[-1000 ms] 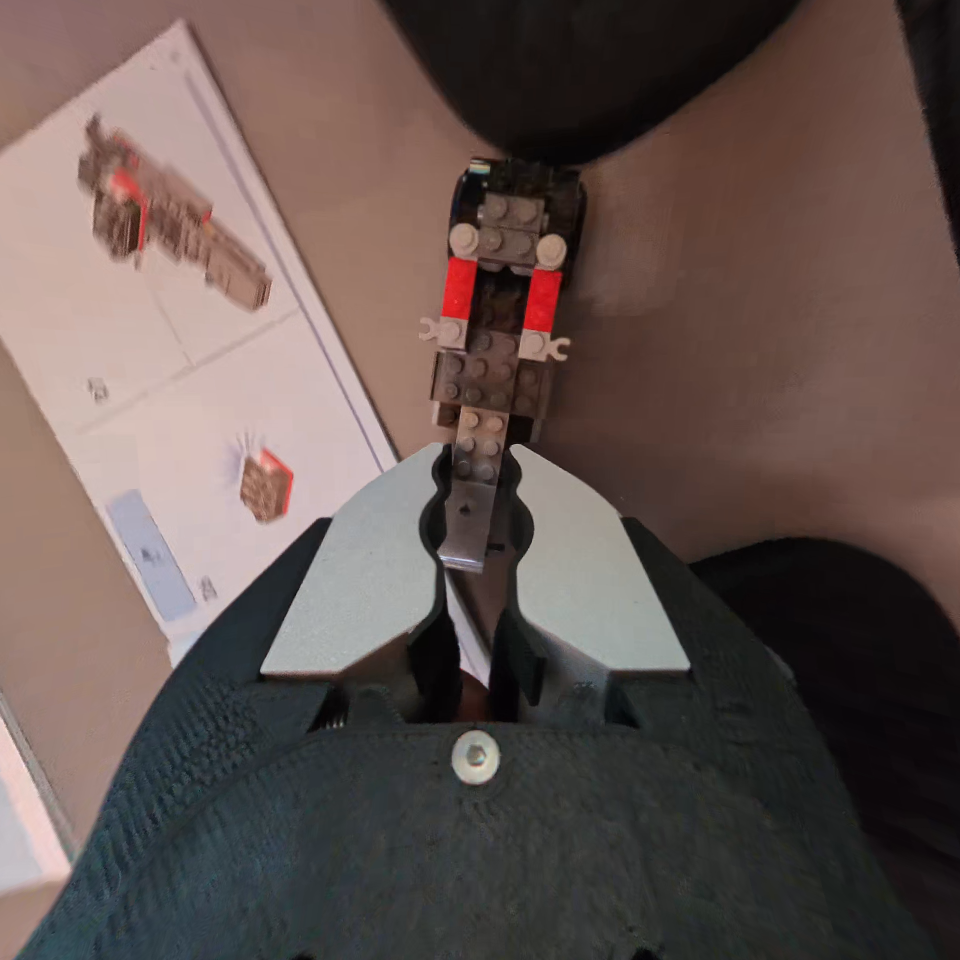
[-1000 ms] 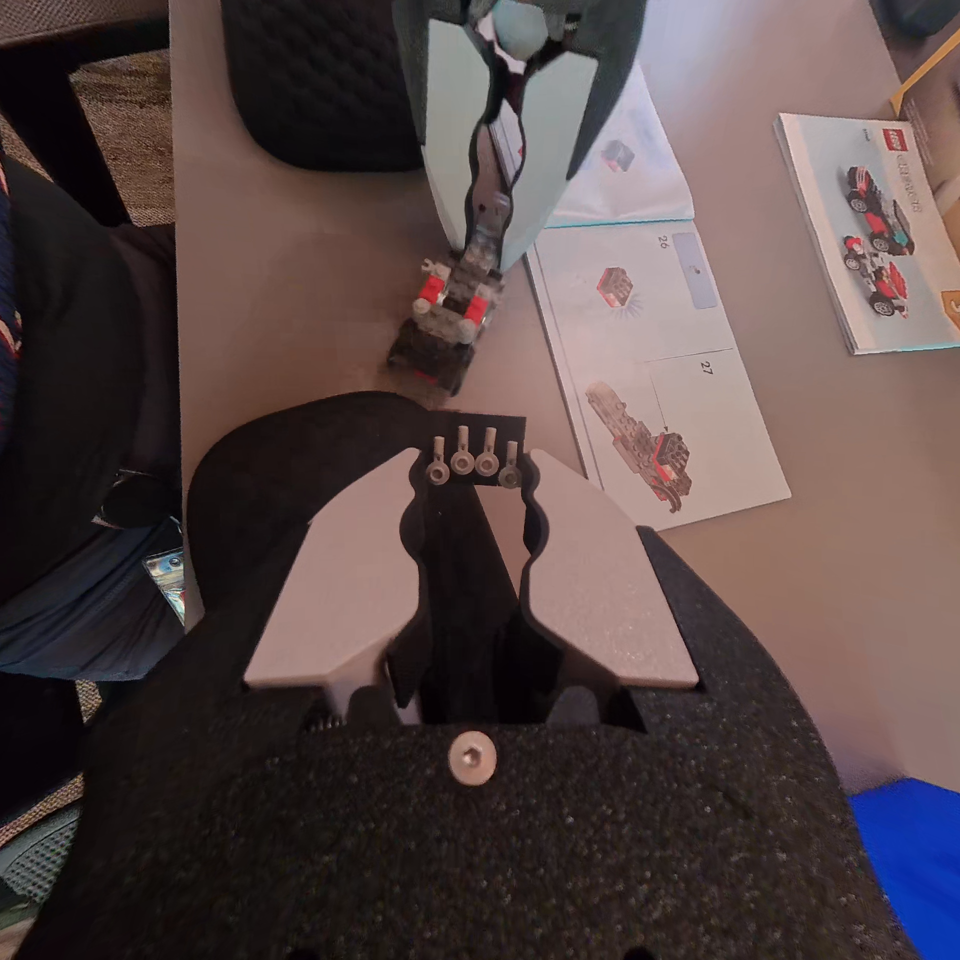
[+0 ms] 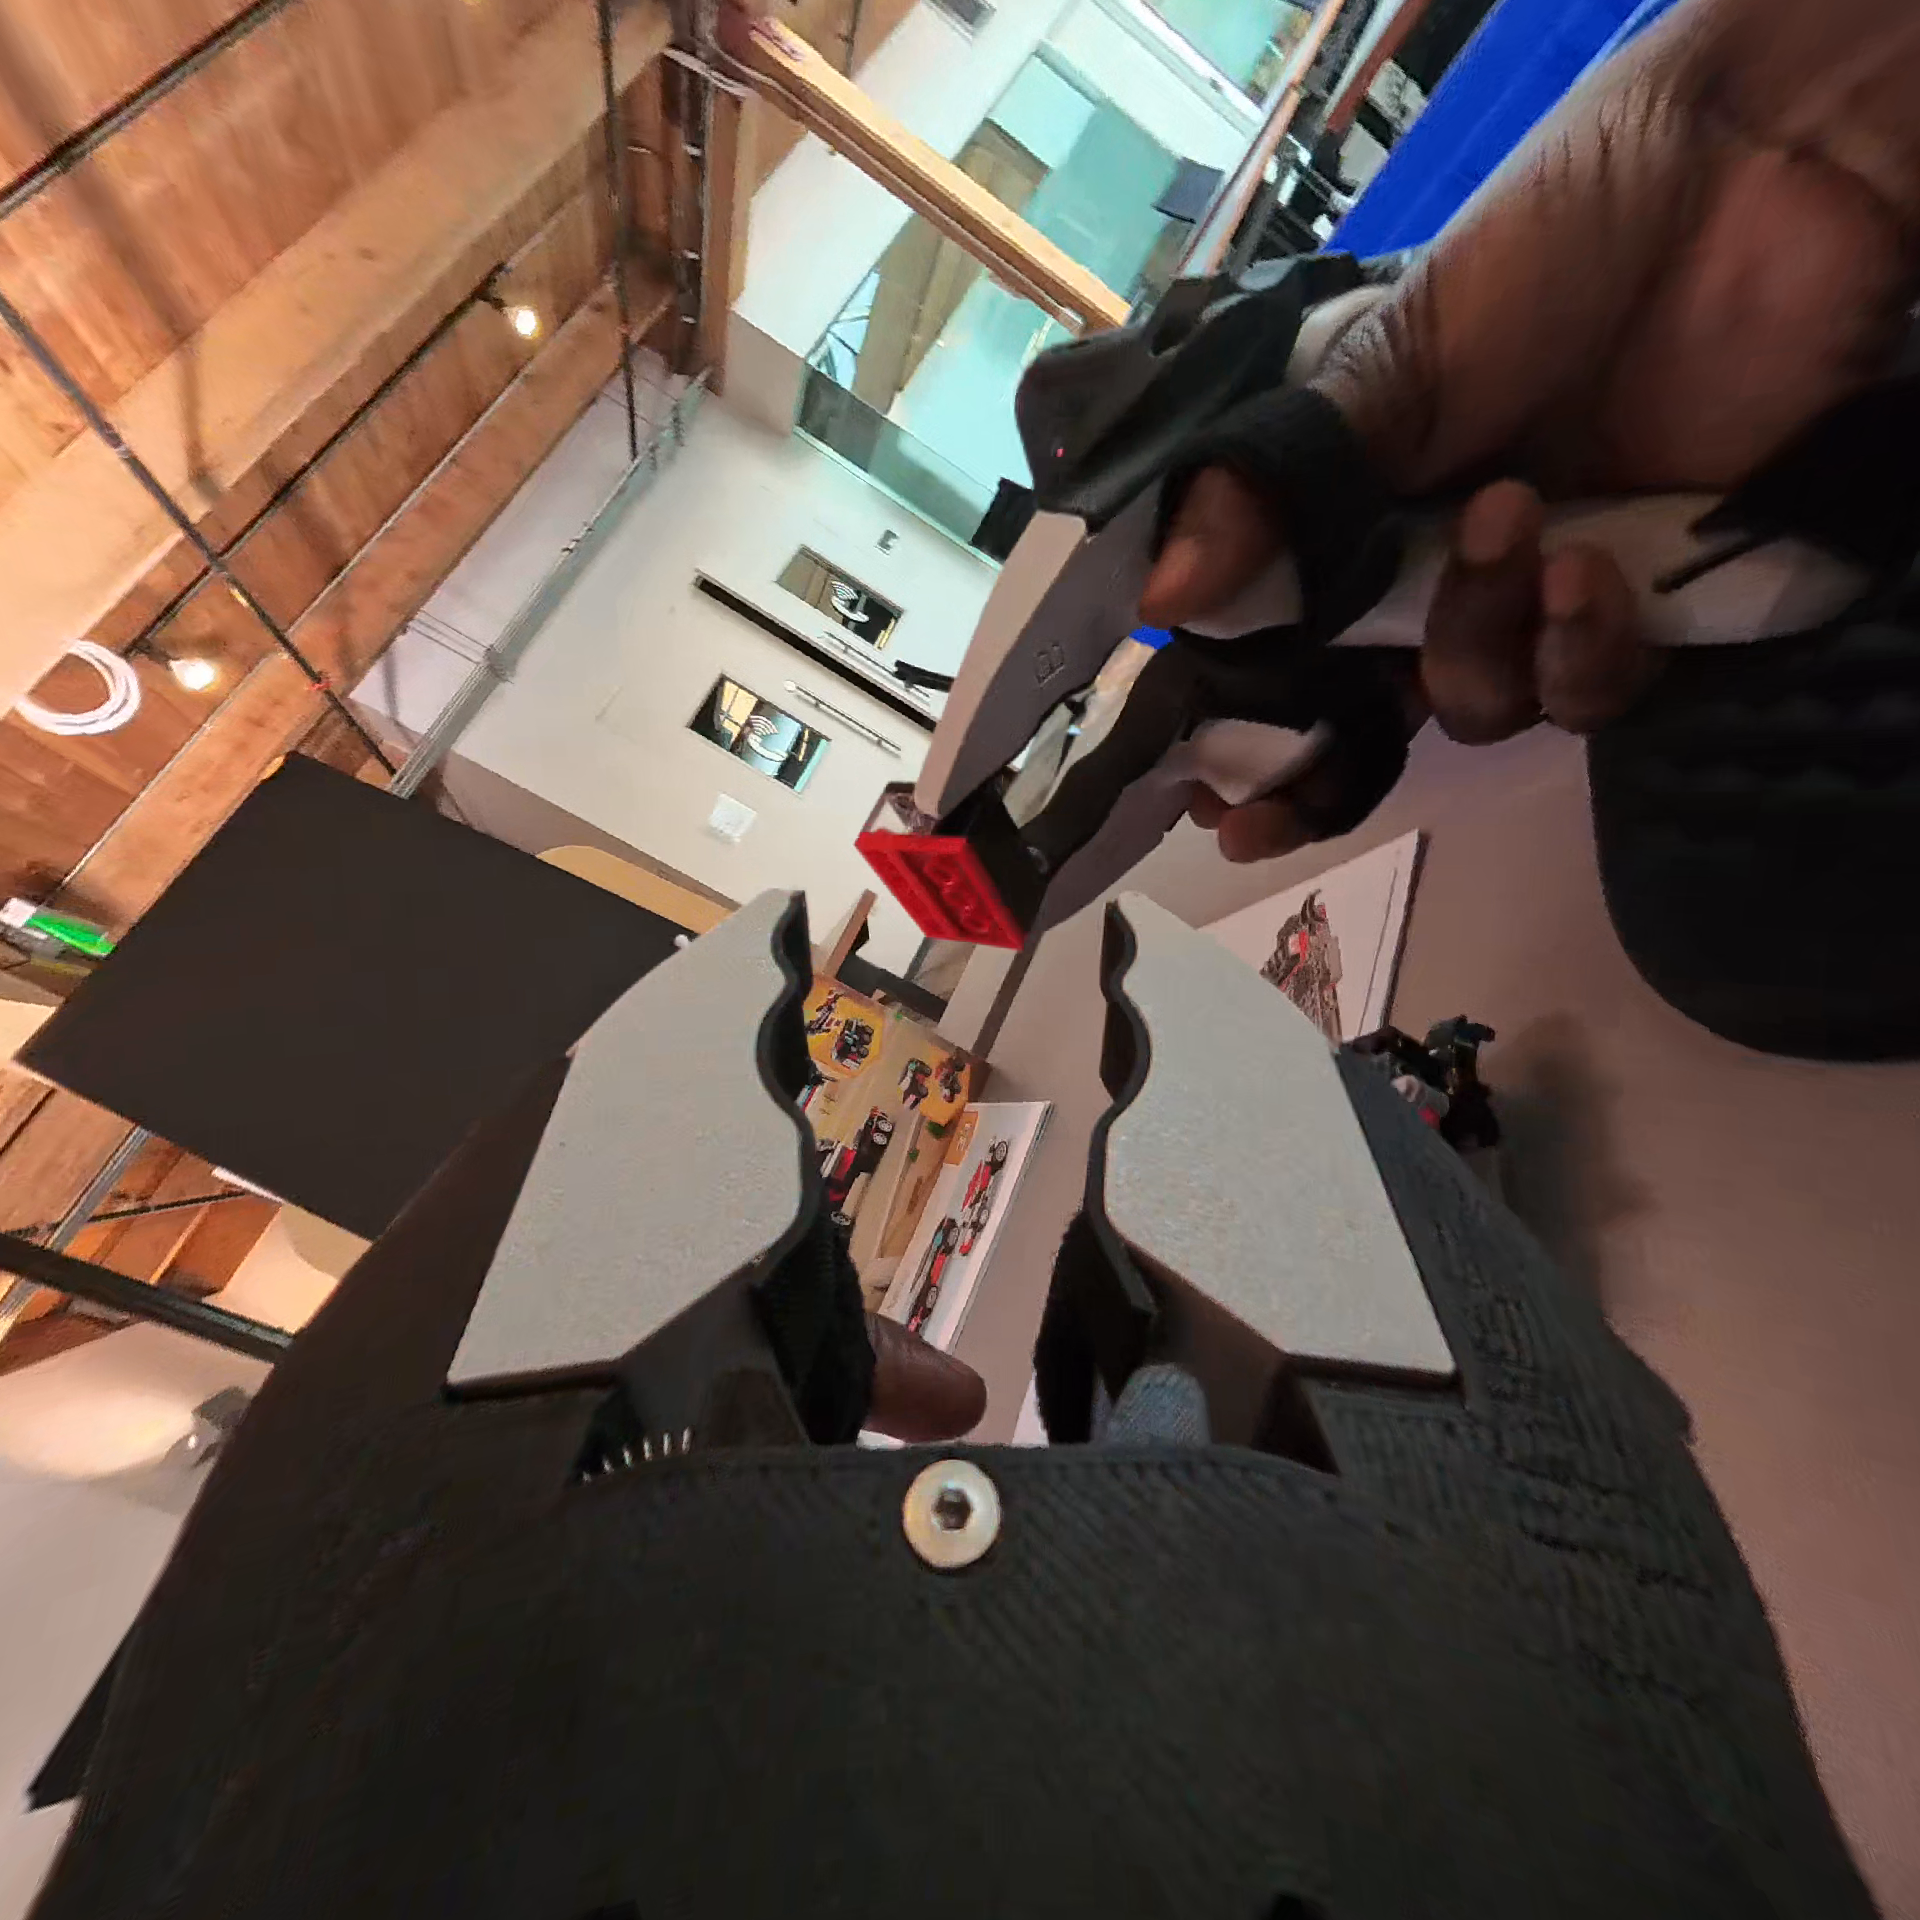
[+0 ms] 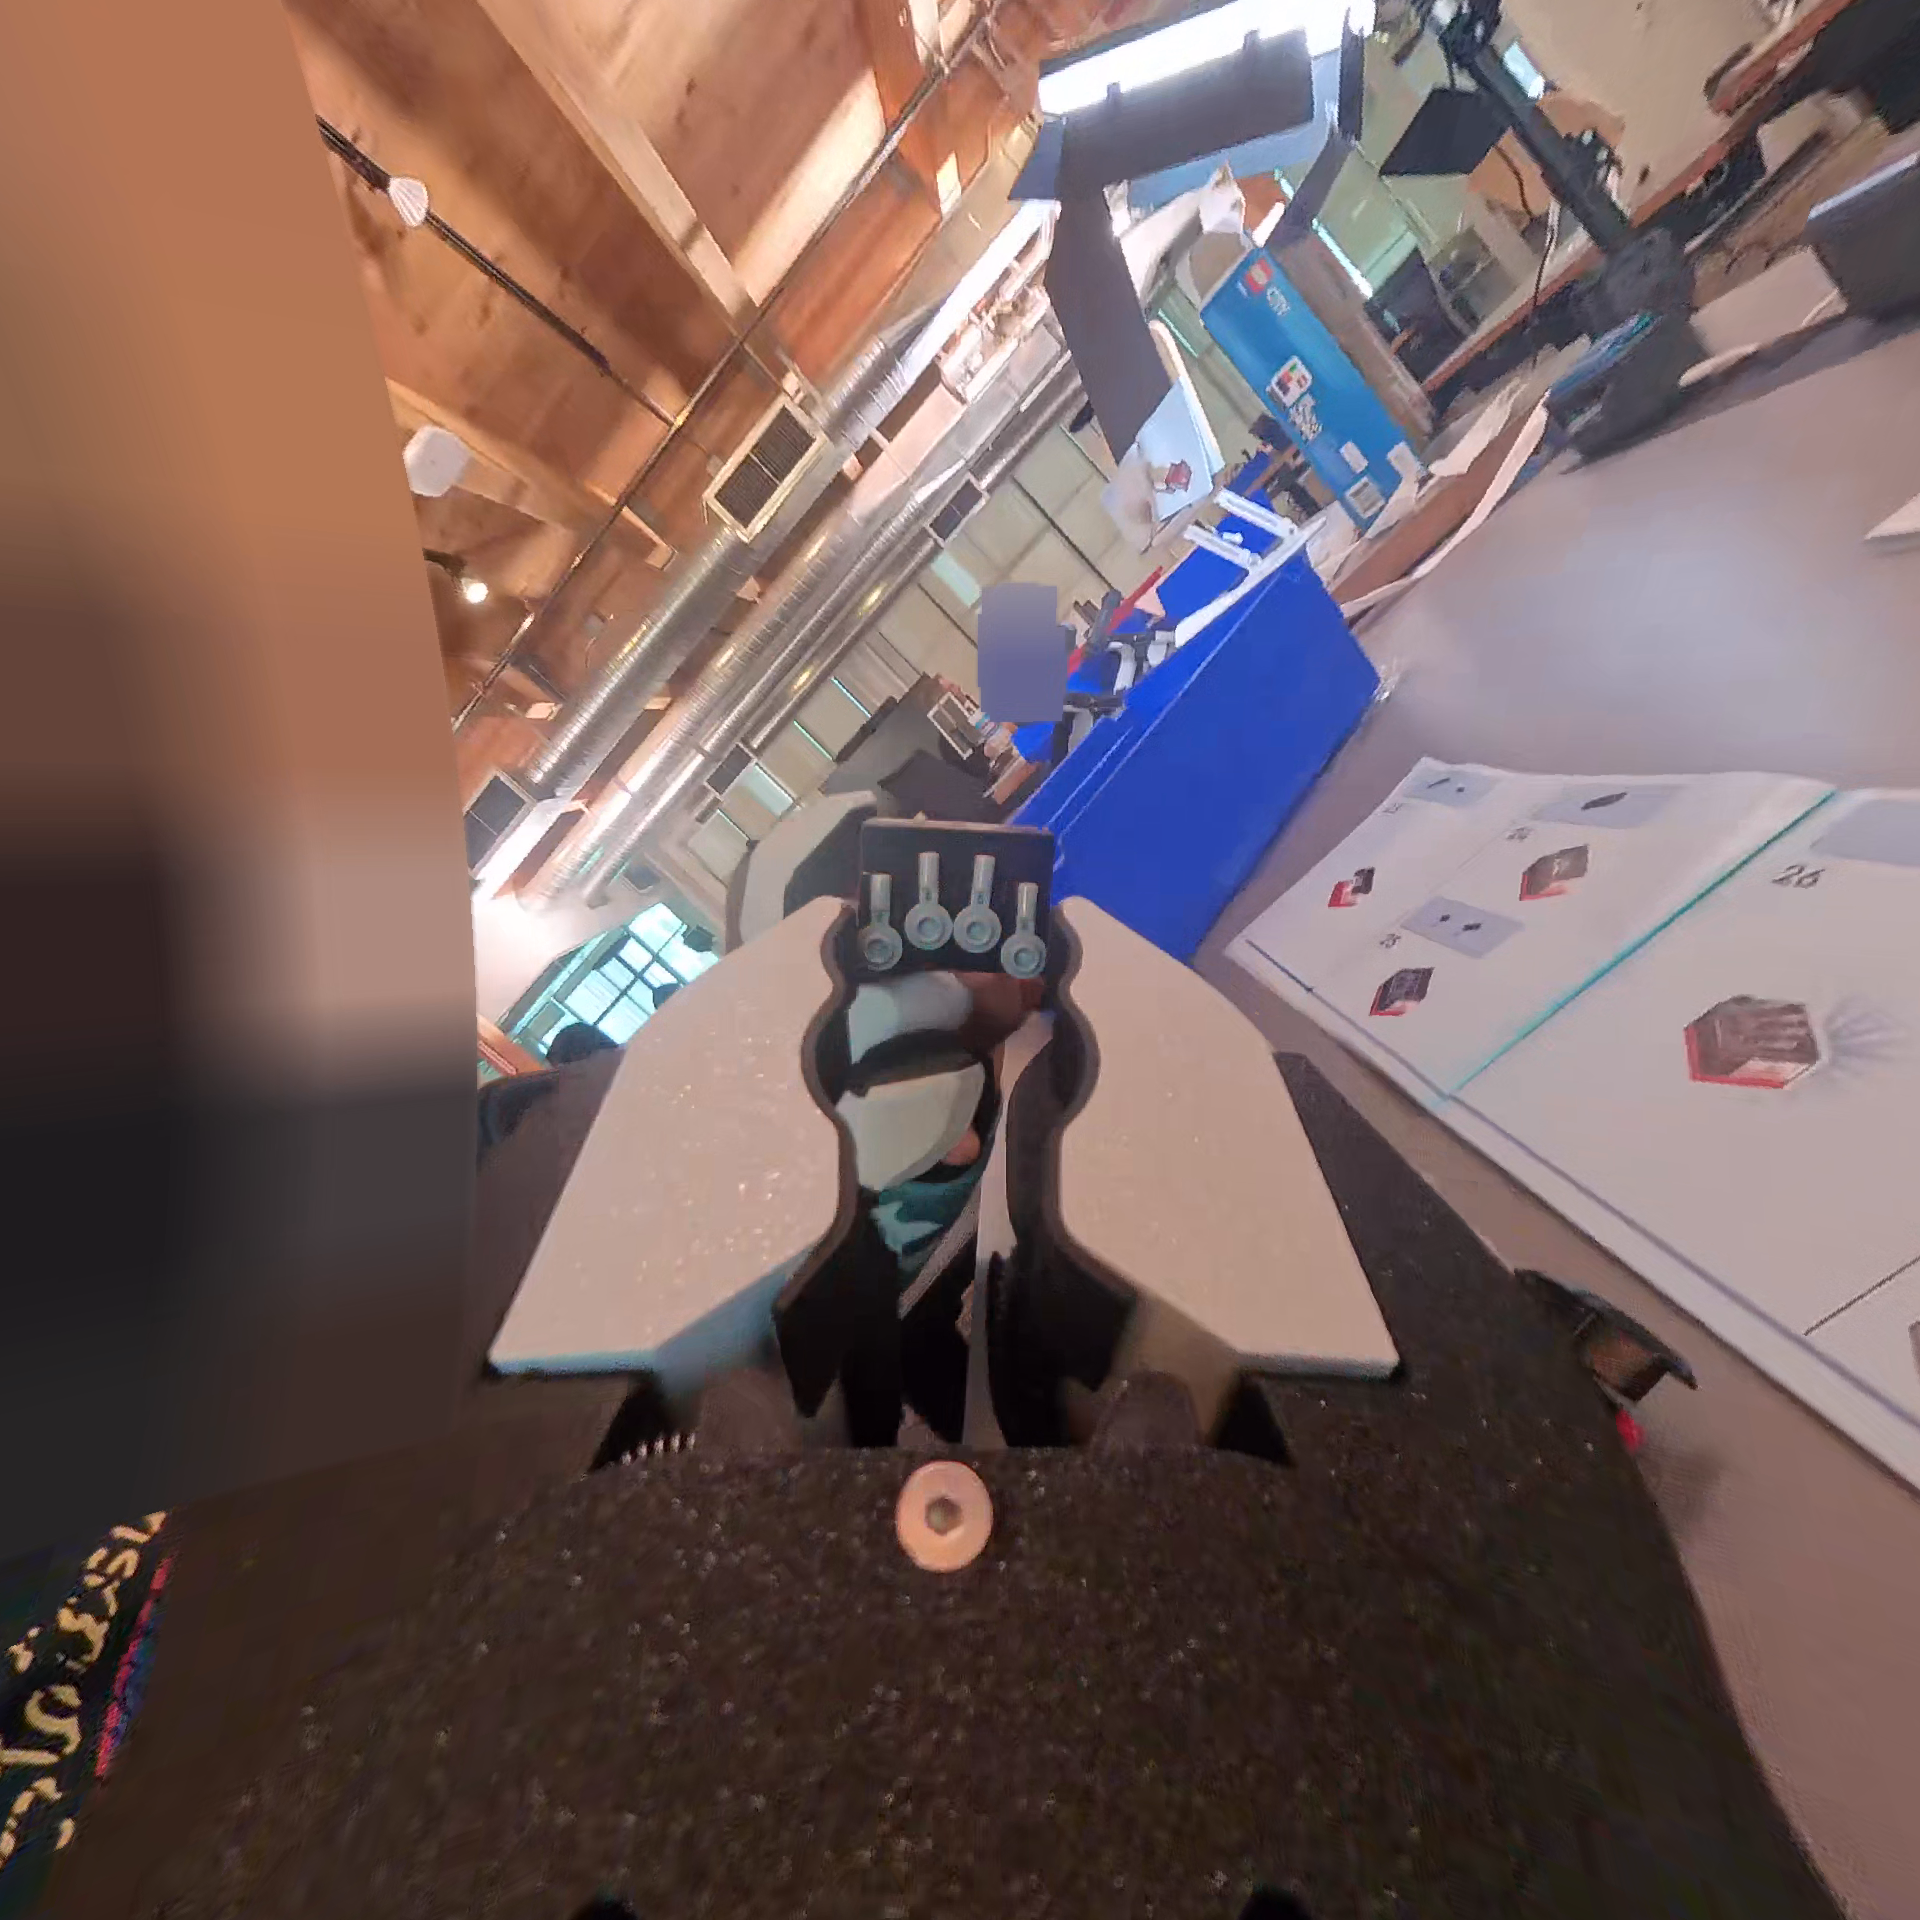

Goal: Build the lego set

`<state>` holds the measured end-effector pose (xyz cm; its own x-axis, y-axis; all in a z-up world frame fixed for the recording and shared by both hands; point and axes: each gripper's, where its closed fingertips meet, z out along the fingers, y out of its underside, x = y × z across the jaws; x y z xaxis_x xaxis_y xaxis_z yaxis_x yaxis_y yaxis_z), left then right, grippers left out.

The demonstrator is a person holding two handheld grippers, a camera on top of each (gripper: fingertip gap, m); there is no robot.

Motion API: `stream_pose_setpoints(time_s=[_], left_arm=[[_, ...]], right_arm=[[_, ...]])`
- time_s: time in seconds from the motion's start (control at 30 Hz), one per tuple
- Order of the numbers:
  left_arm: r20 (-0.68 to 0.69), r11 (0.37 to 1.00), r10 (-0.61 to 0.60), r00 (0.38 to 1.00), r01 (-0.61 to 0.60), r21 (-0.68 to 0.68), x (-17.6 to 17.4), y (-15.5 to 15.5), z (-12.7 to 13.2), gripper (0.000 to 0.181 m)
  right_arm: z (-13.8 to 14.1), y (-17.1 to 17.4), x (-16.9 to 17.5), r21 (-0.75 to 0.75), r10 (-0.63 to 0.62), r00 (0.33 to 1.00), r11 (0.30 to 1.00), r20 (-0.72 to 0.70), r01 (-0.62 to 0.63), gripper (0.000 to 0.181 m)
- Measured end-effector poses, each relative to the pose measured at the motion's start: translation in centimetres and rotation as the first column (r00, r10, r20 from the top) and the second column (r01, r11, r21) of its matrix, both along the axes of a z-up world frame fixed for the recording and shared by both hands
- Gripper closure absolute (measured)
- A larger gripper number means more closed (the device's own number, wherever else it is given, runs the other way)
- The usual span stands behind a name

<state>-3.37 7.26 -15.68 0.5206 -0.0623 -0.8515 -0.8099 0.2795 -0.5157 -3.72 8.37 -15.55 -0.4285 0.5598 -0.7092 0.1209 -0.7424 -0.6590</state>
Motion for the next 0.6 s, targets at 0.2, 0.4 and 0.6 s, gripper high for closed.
stream_pose_setpoints(time_s=[0.2,0.4,0.6], left_arm=[[-0.006,0.991,-0.074,0.997,0.073,-0.112,0.2,0.4,-0.8,0.134],[0.284,0.954,-0.161,0.945,0.222,-0.199,0.0,-0.5,-0.2,0.155],[0.961,0.548,-0.188,0.201,0.834,-0.067,0.7,-4.2,3.2,0.156]], right_arm=[[-0.7,-1.7,-0.4,0.086,0.046,0.996,0.995,0.070,-0.052,0.147],[-0.1,-2.7,-0.3,0.204,0.074,0.995,0.975,0.065,-0.085,0.146],[2.4,-4.8,1.5,0.790,0.120,0.989,0.614,-0.089,-0.003,0.116]])
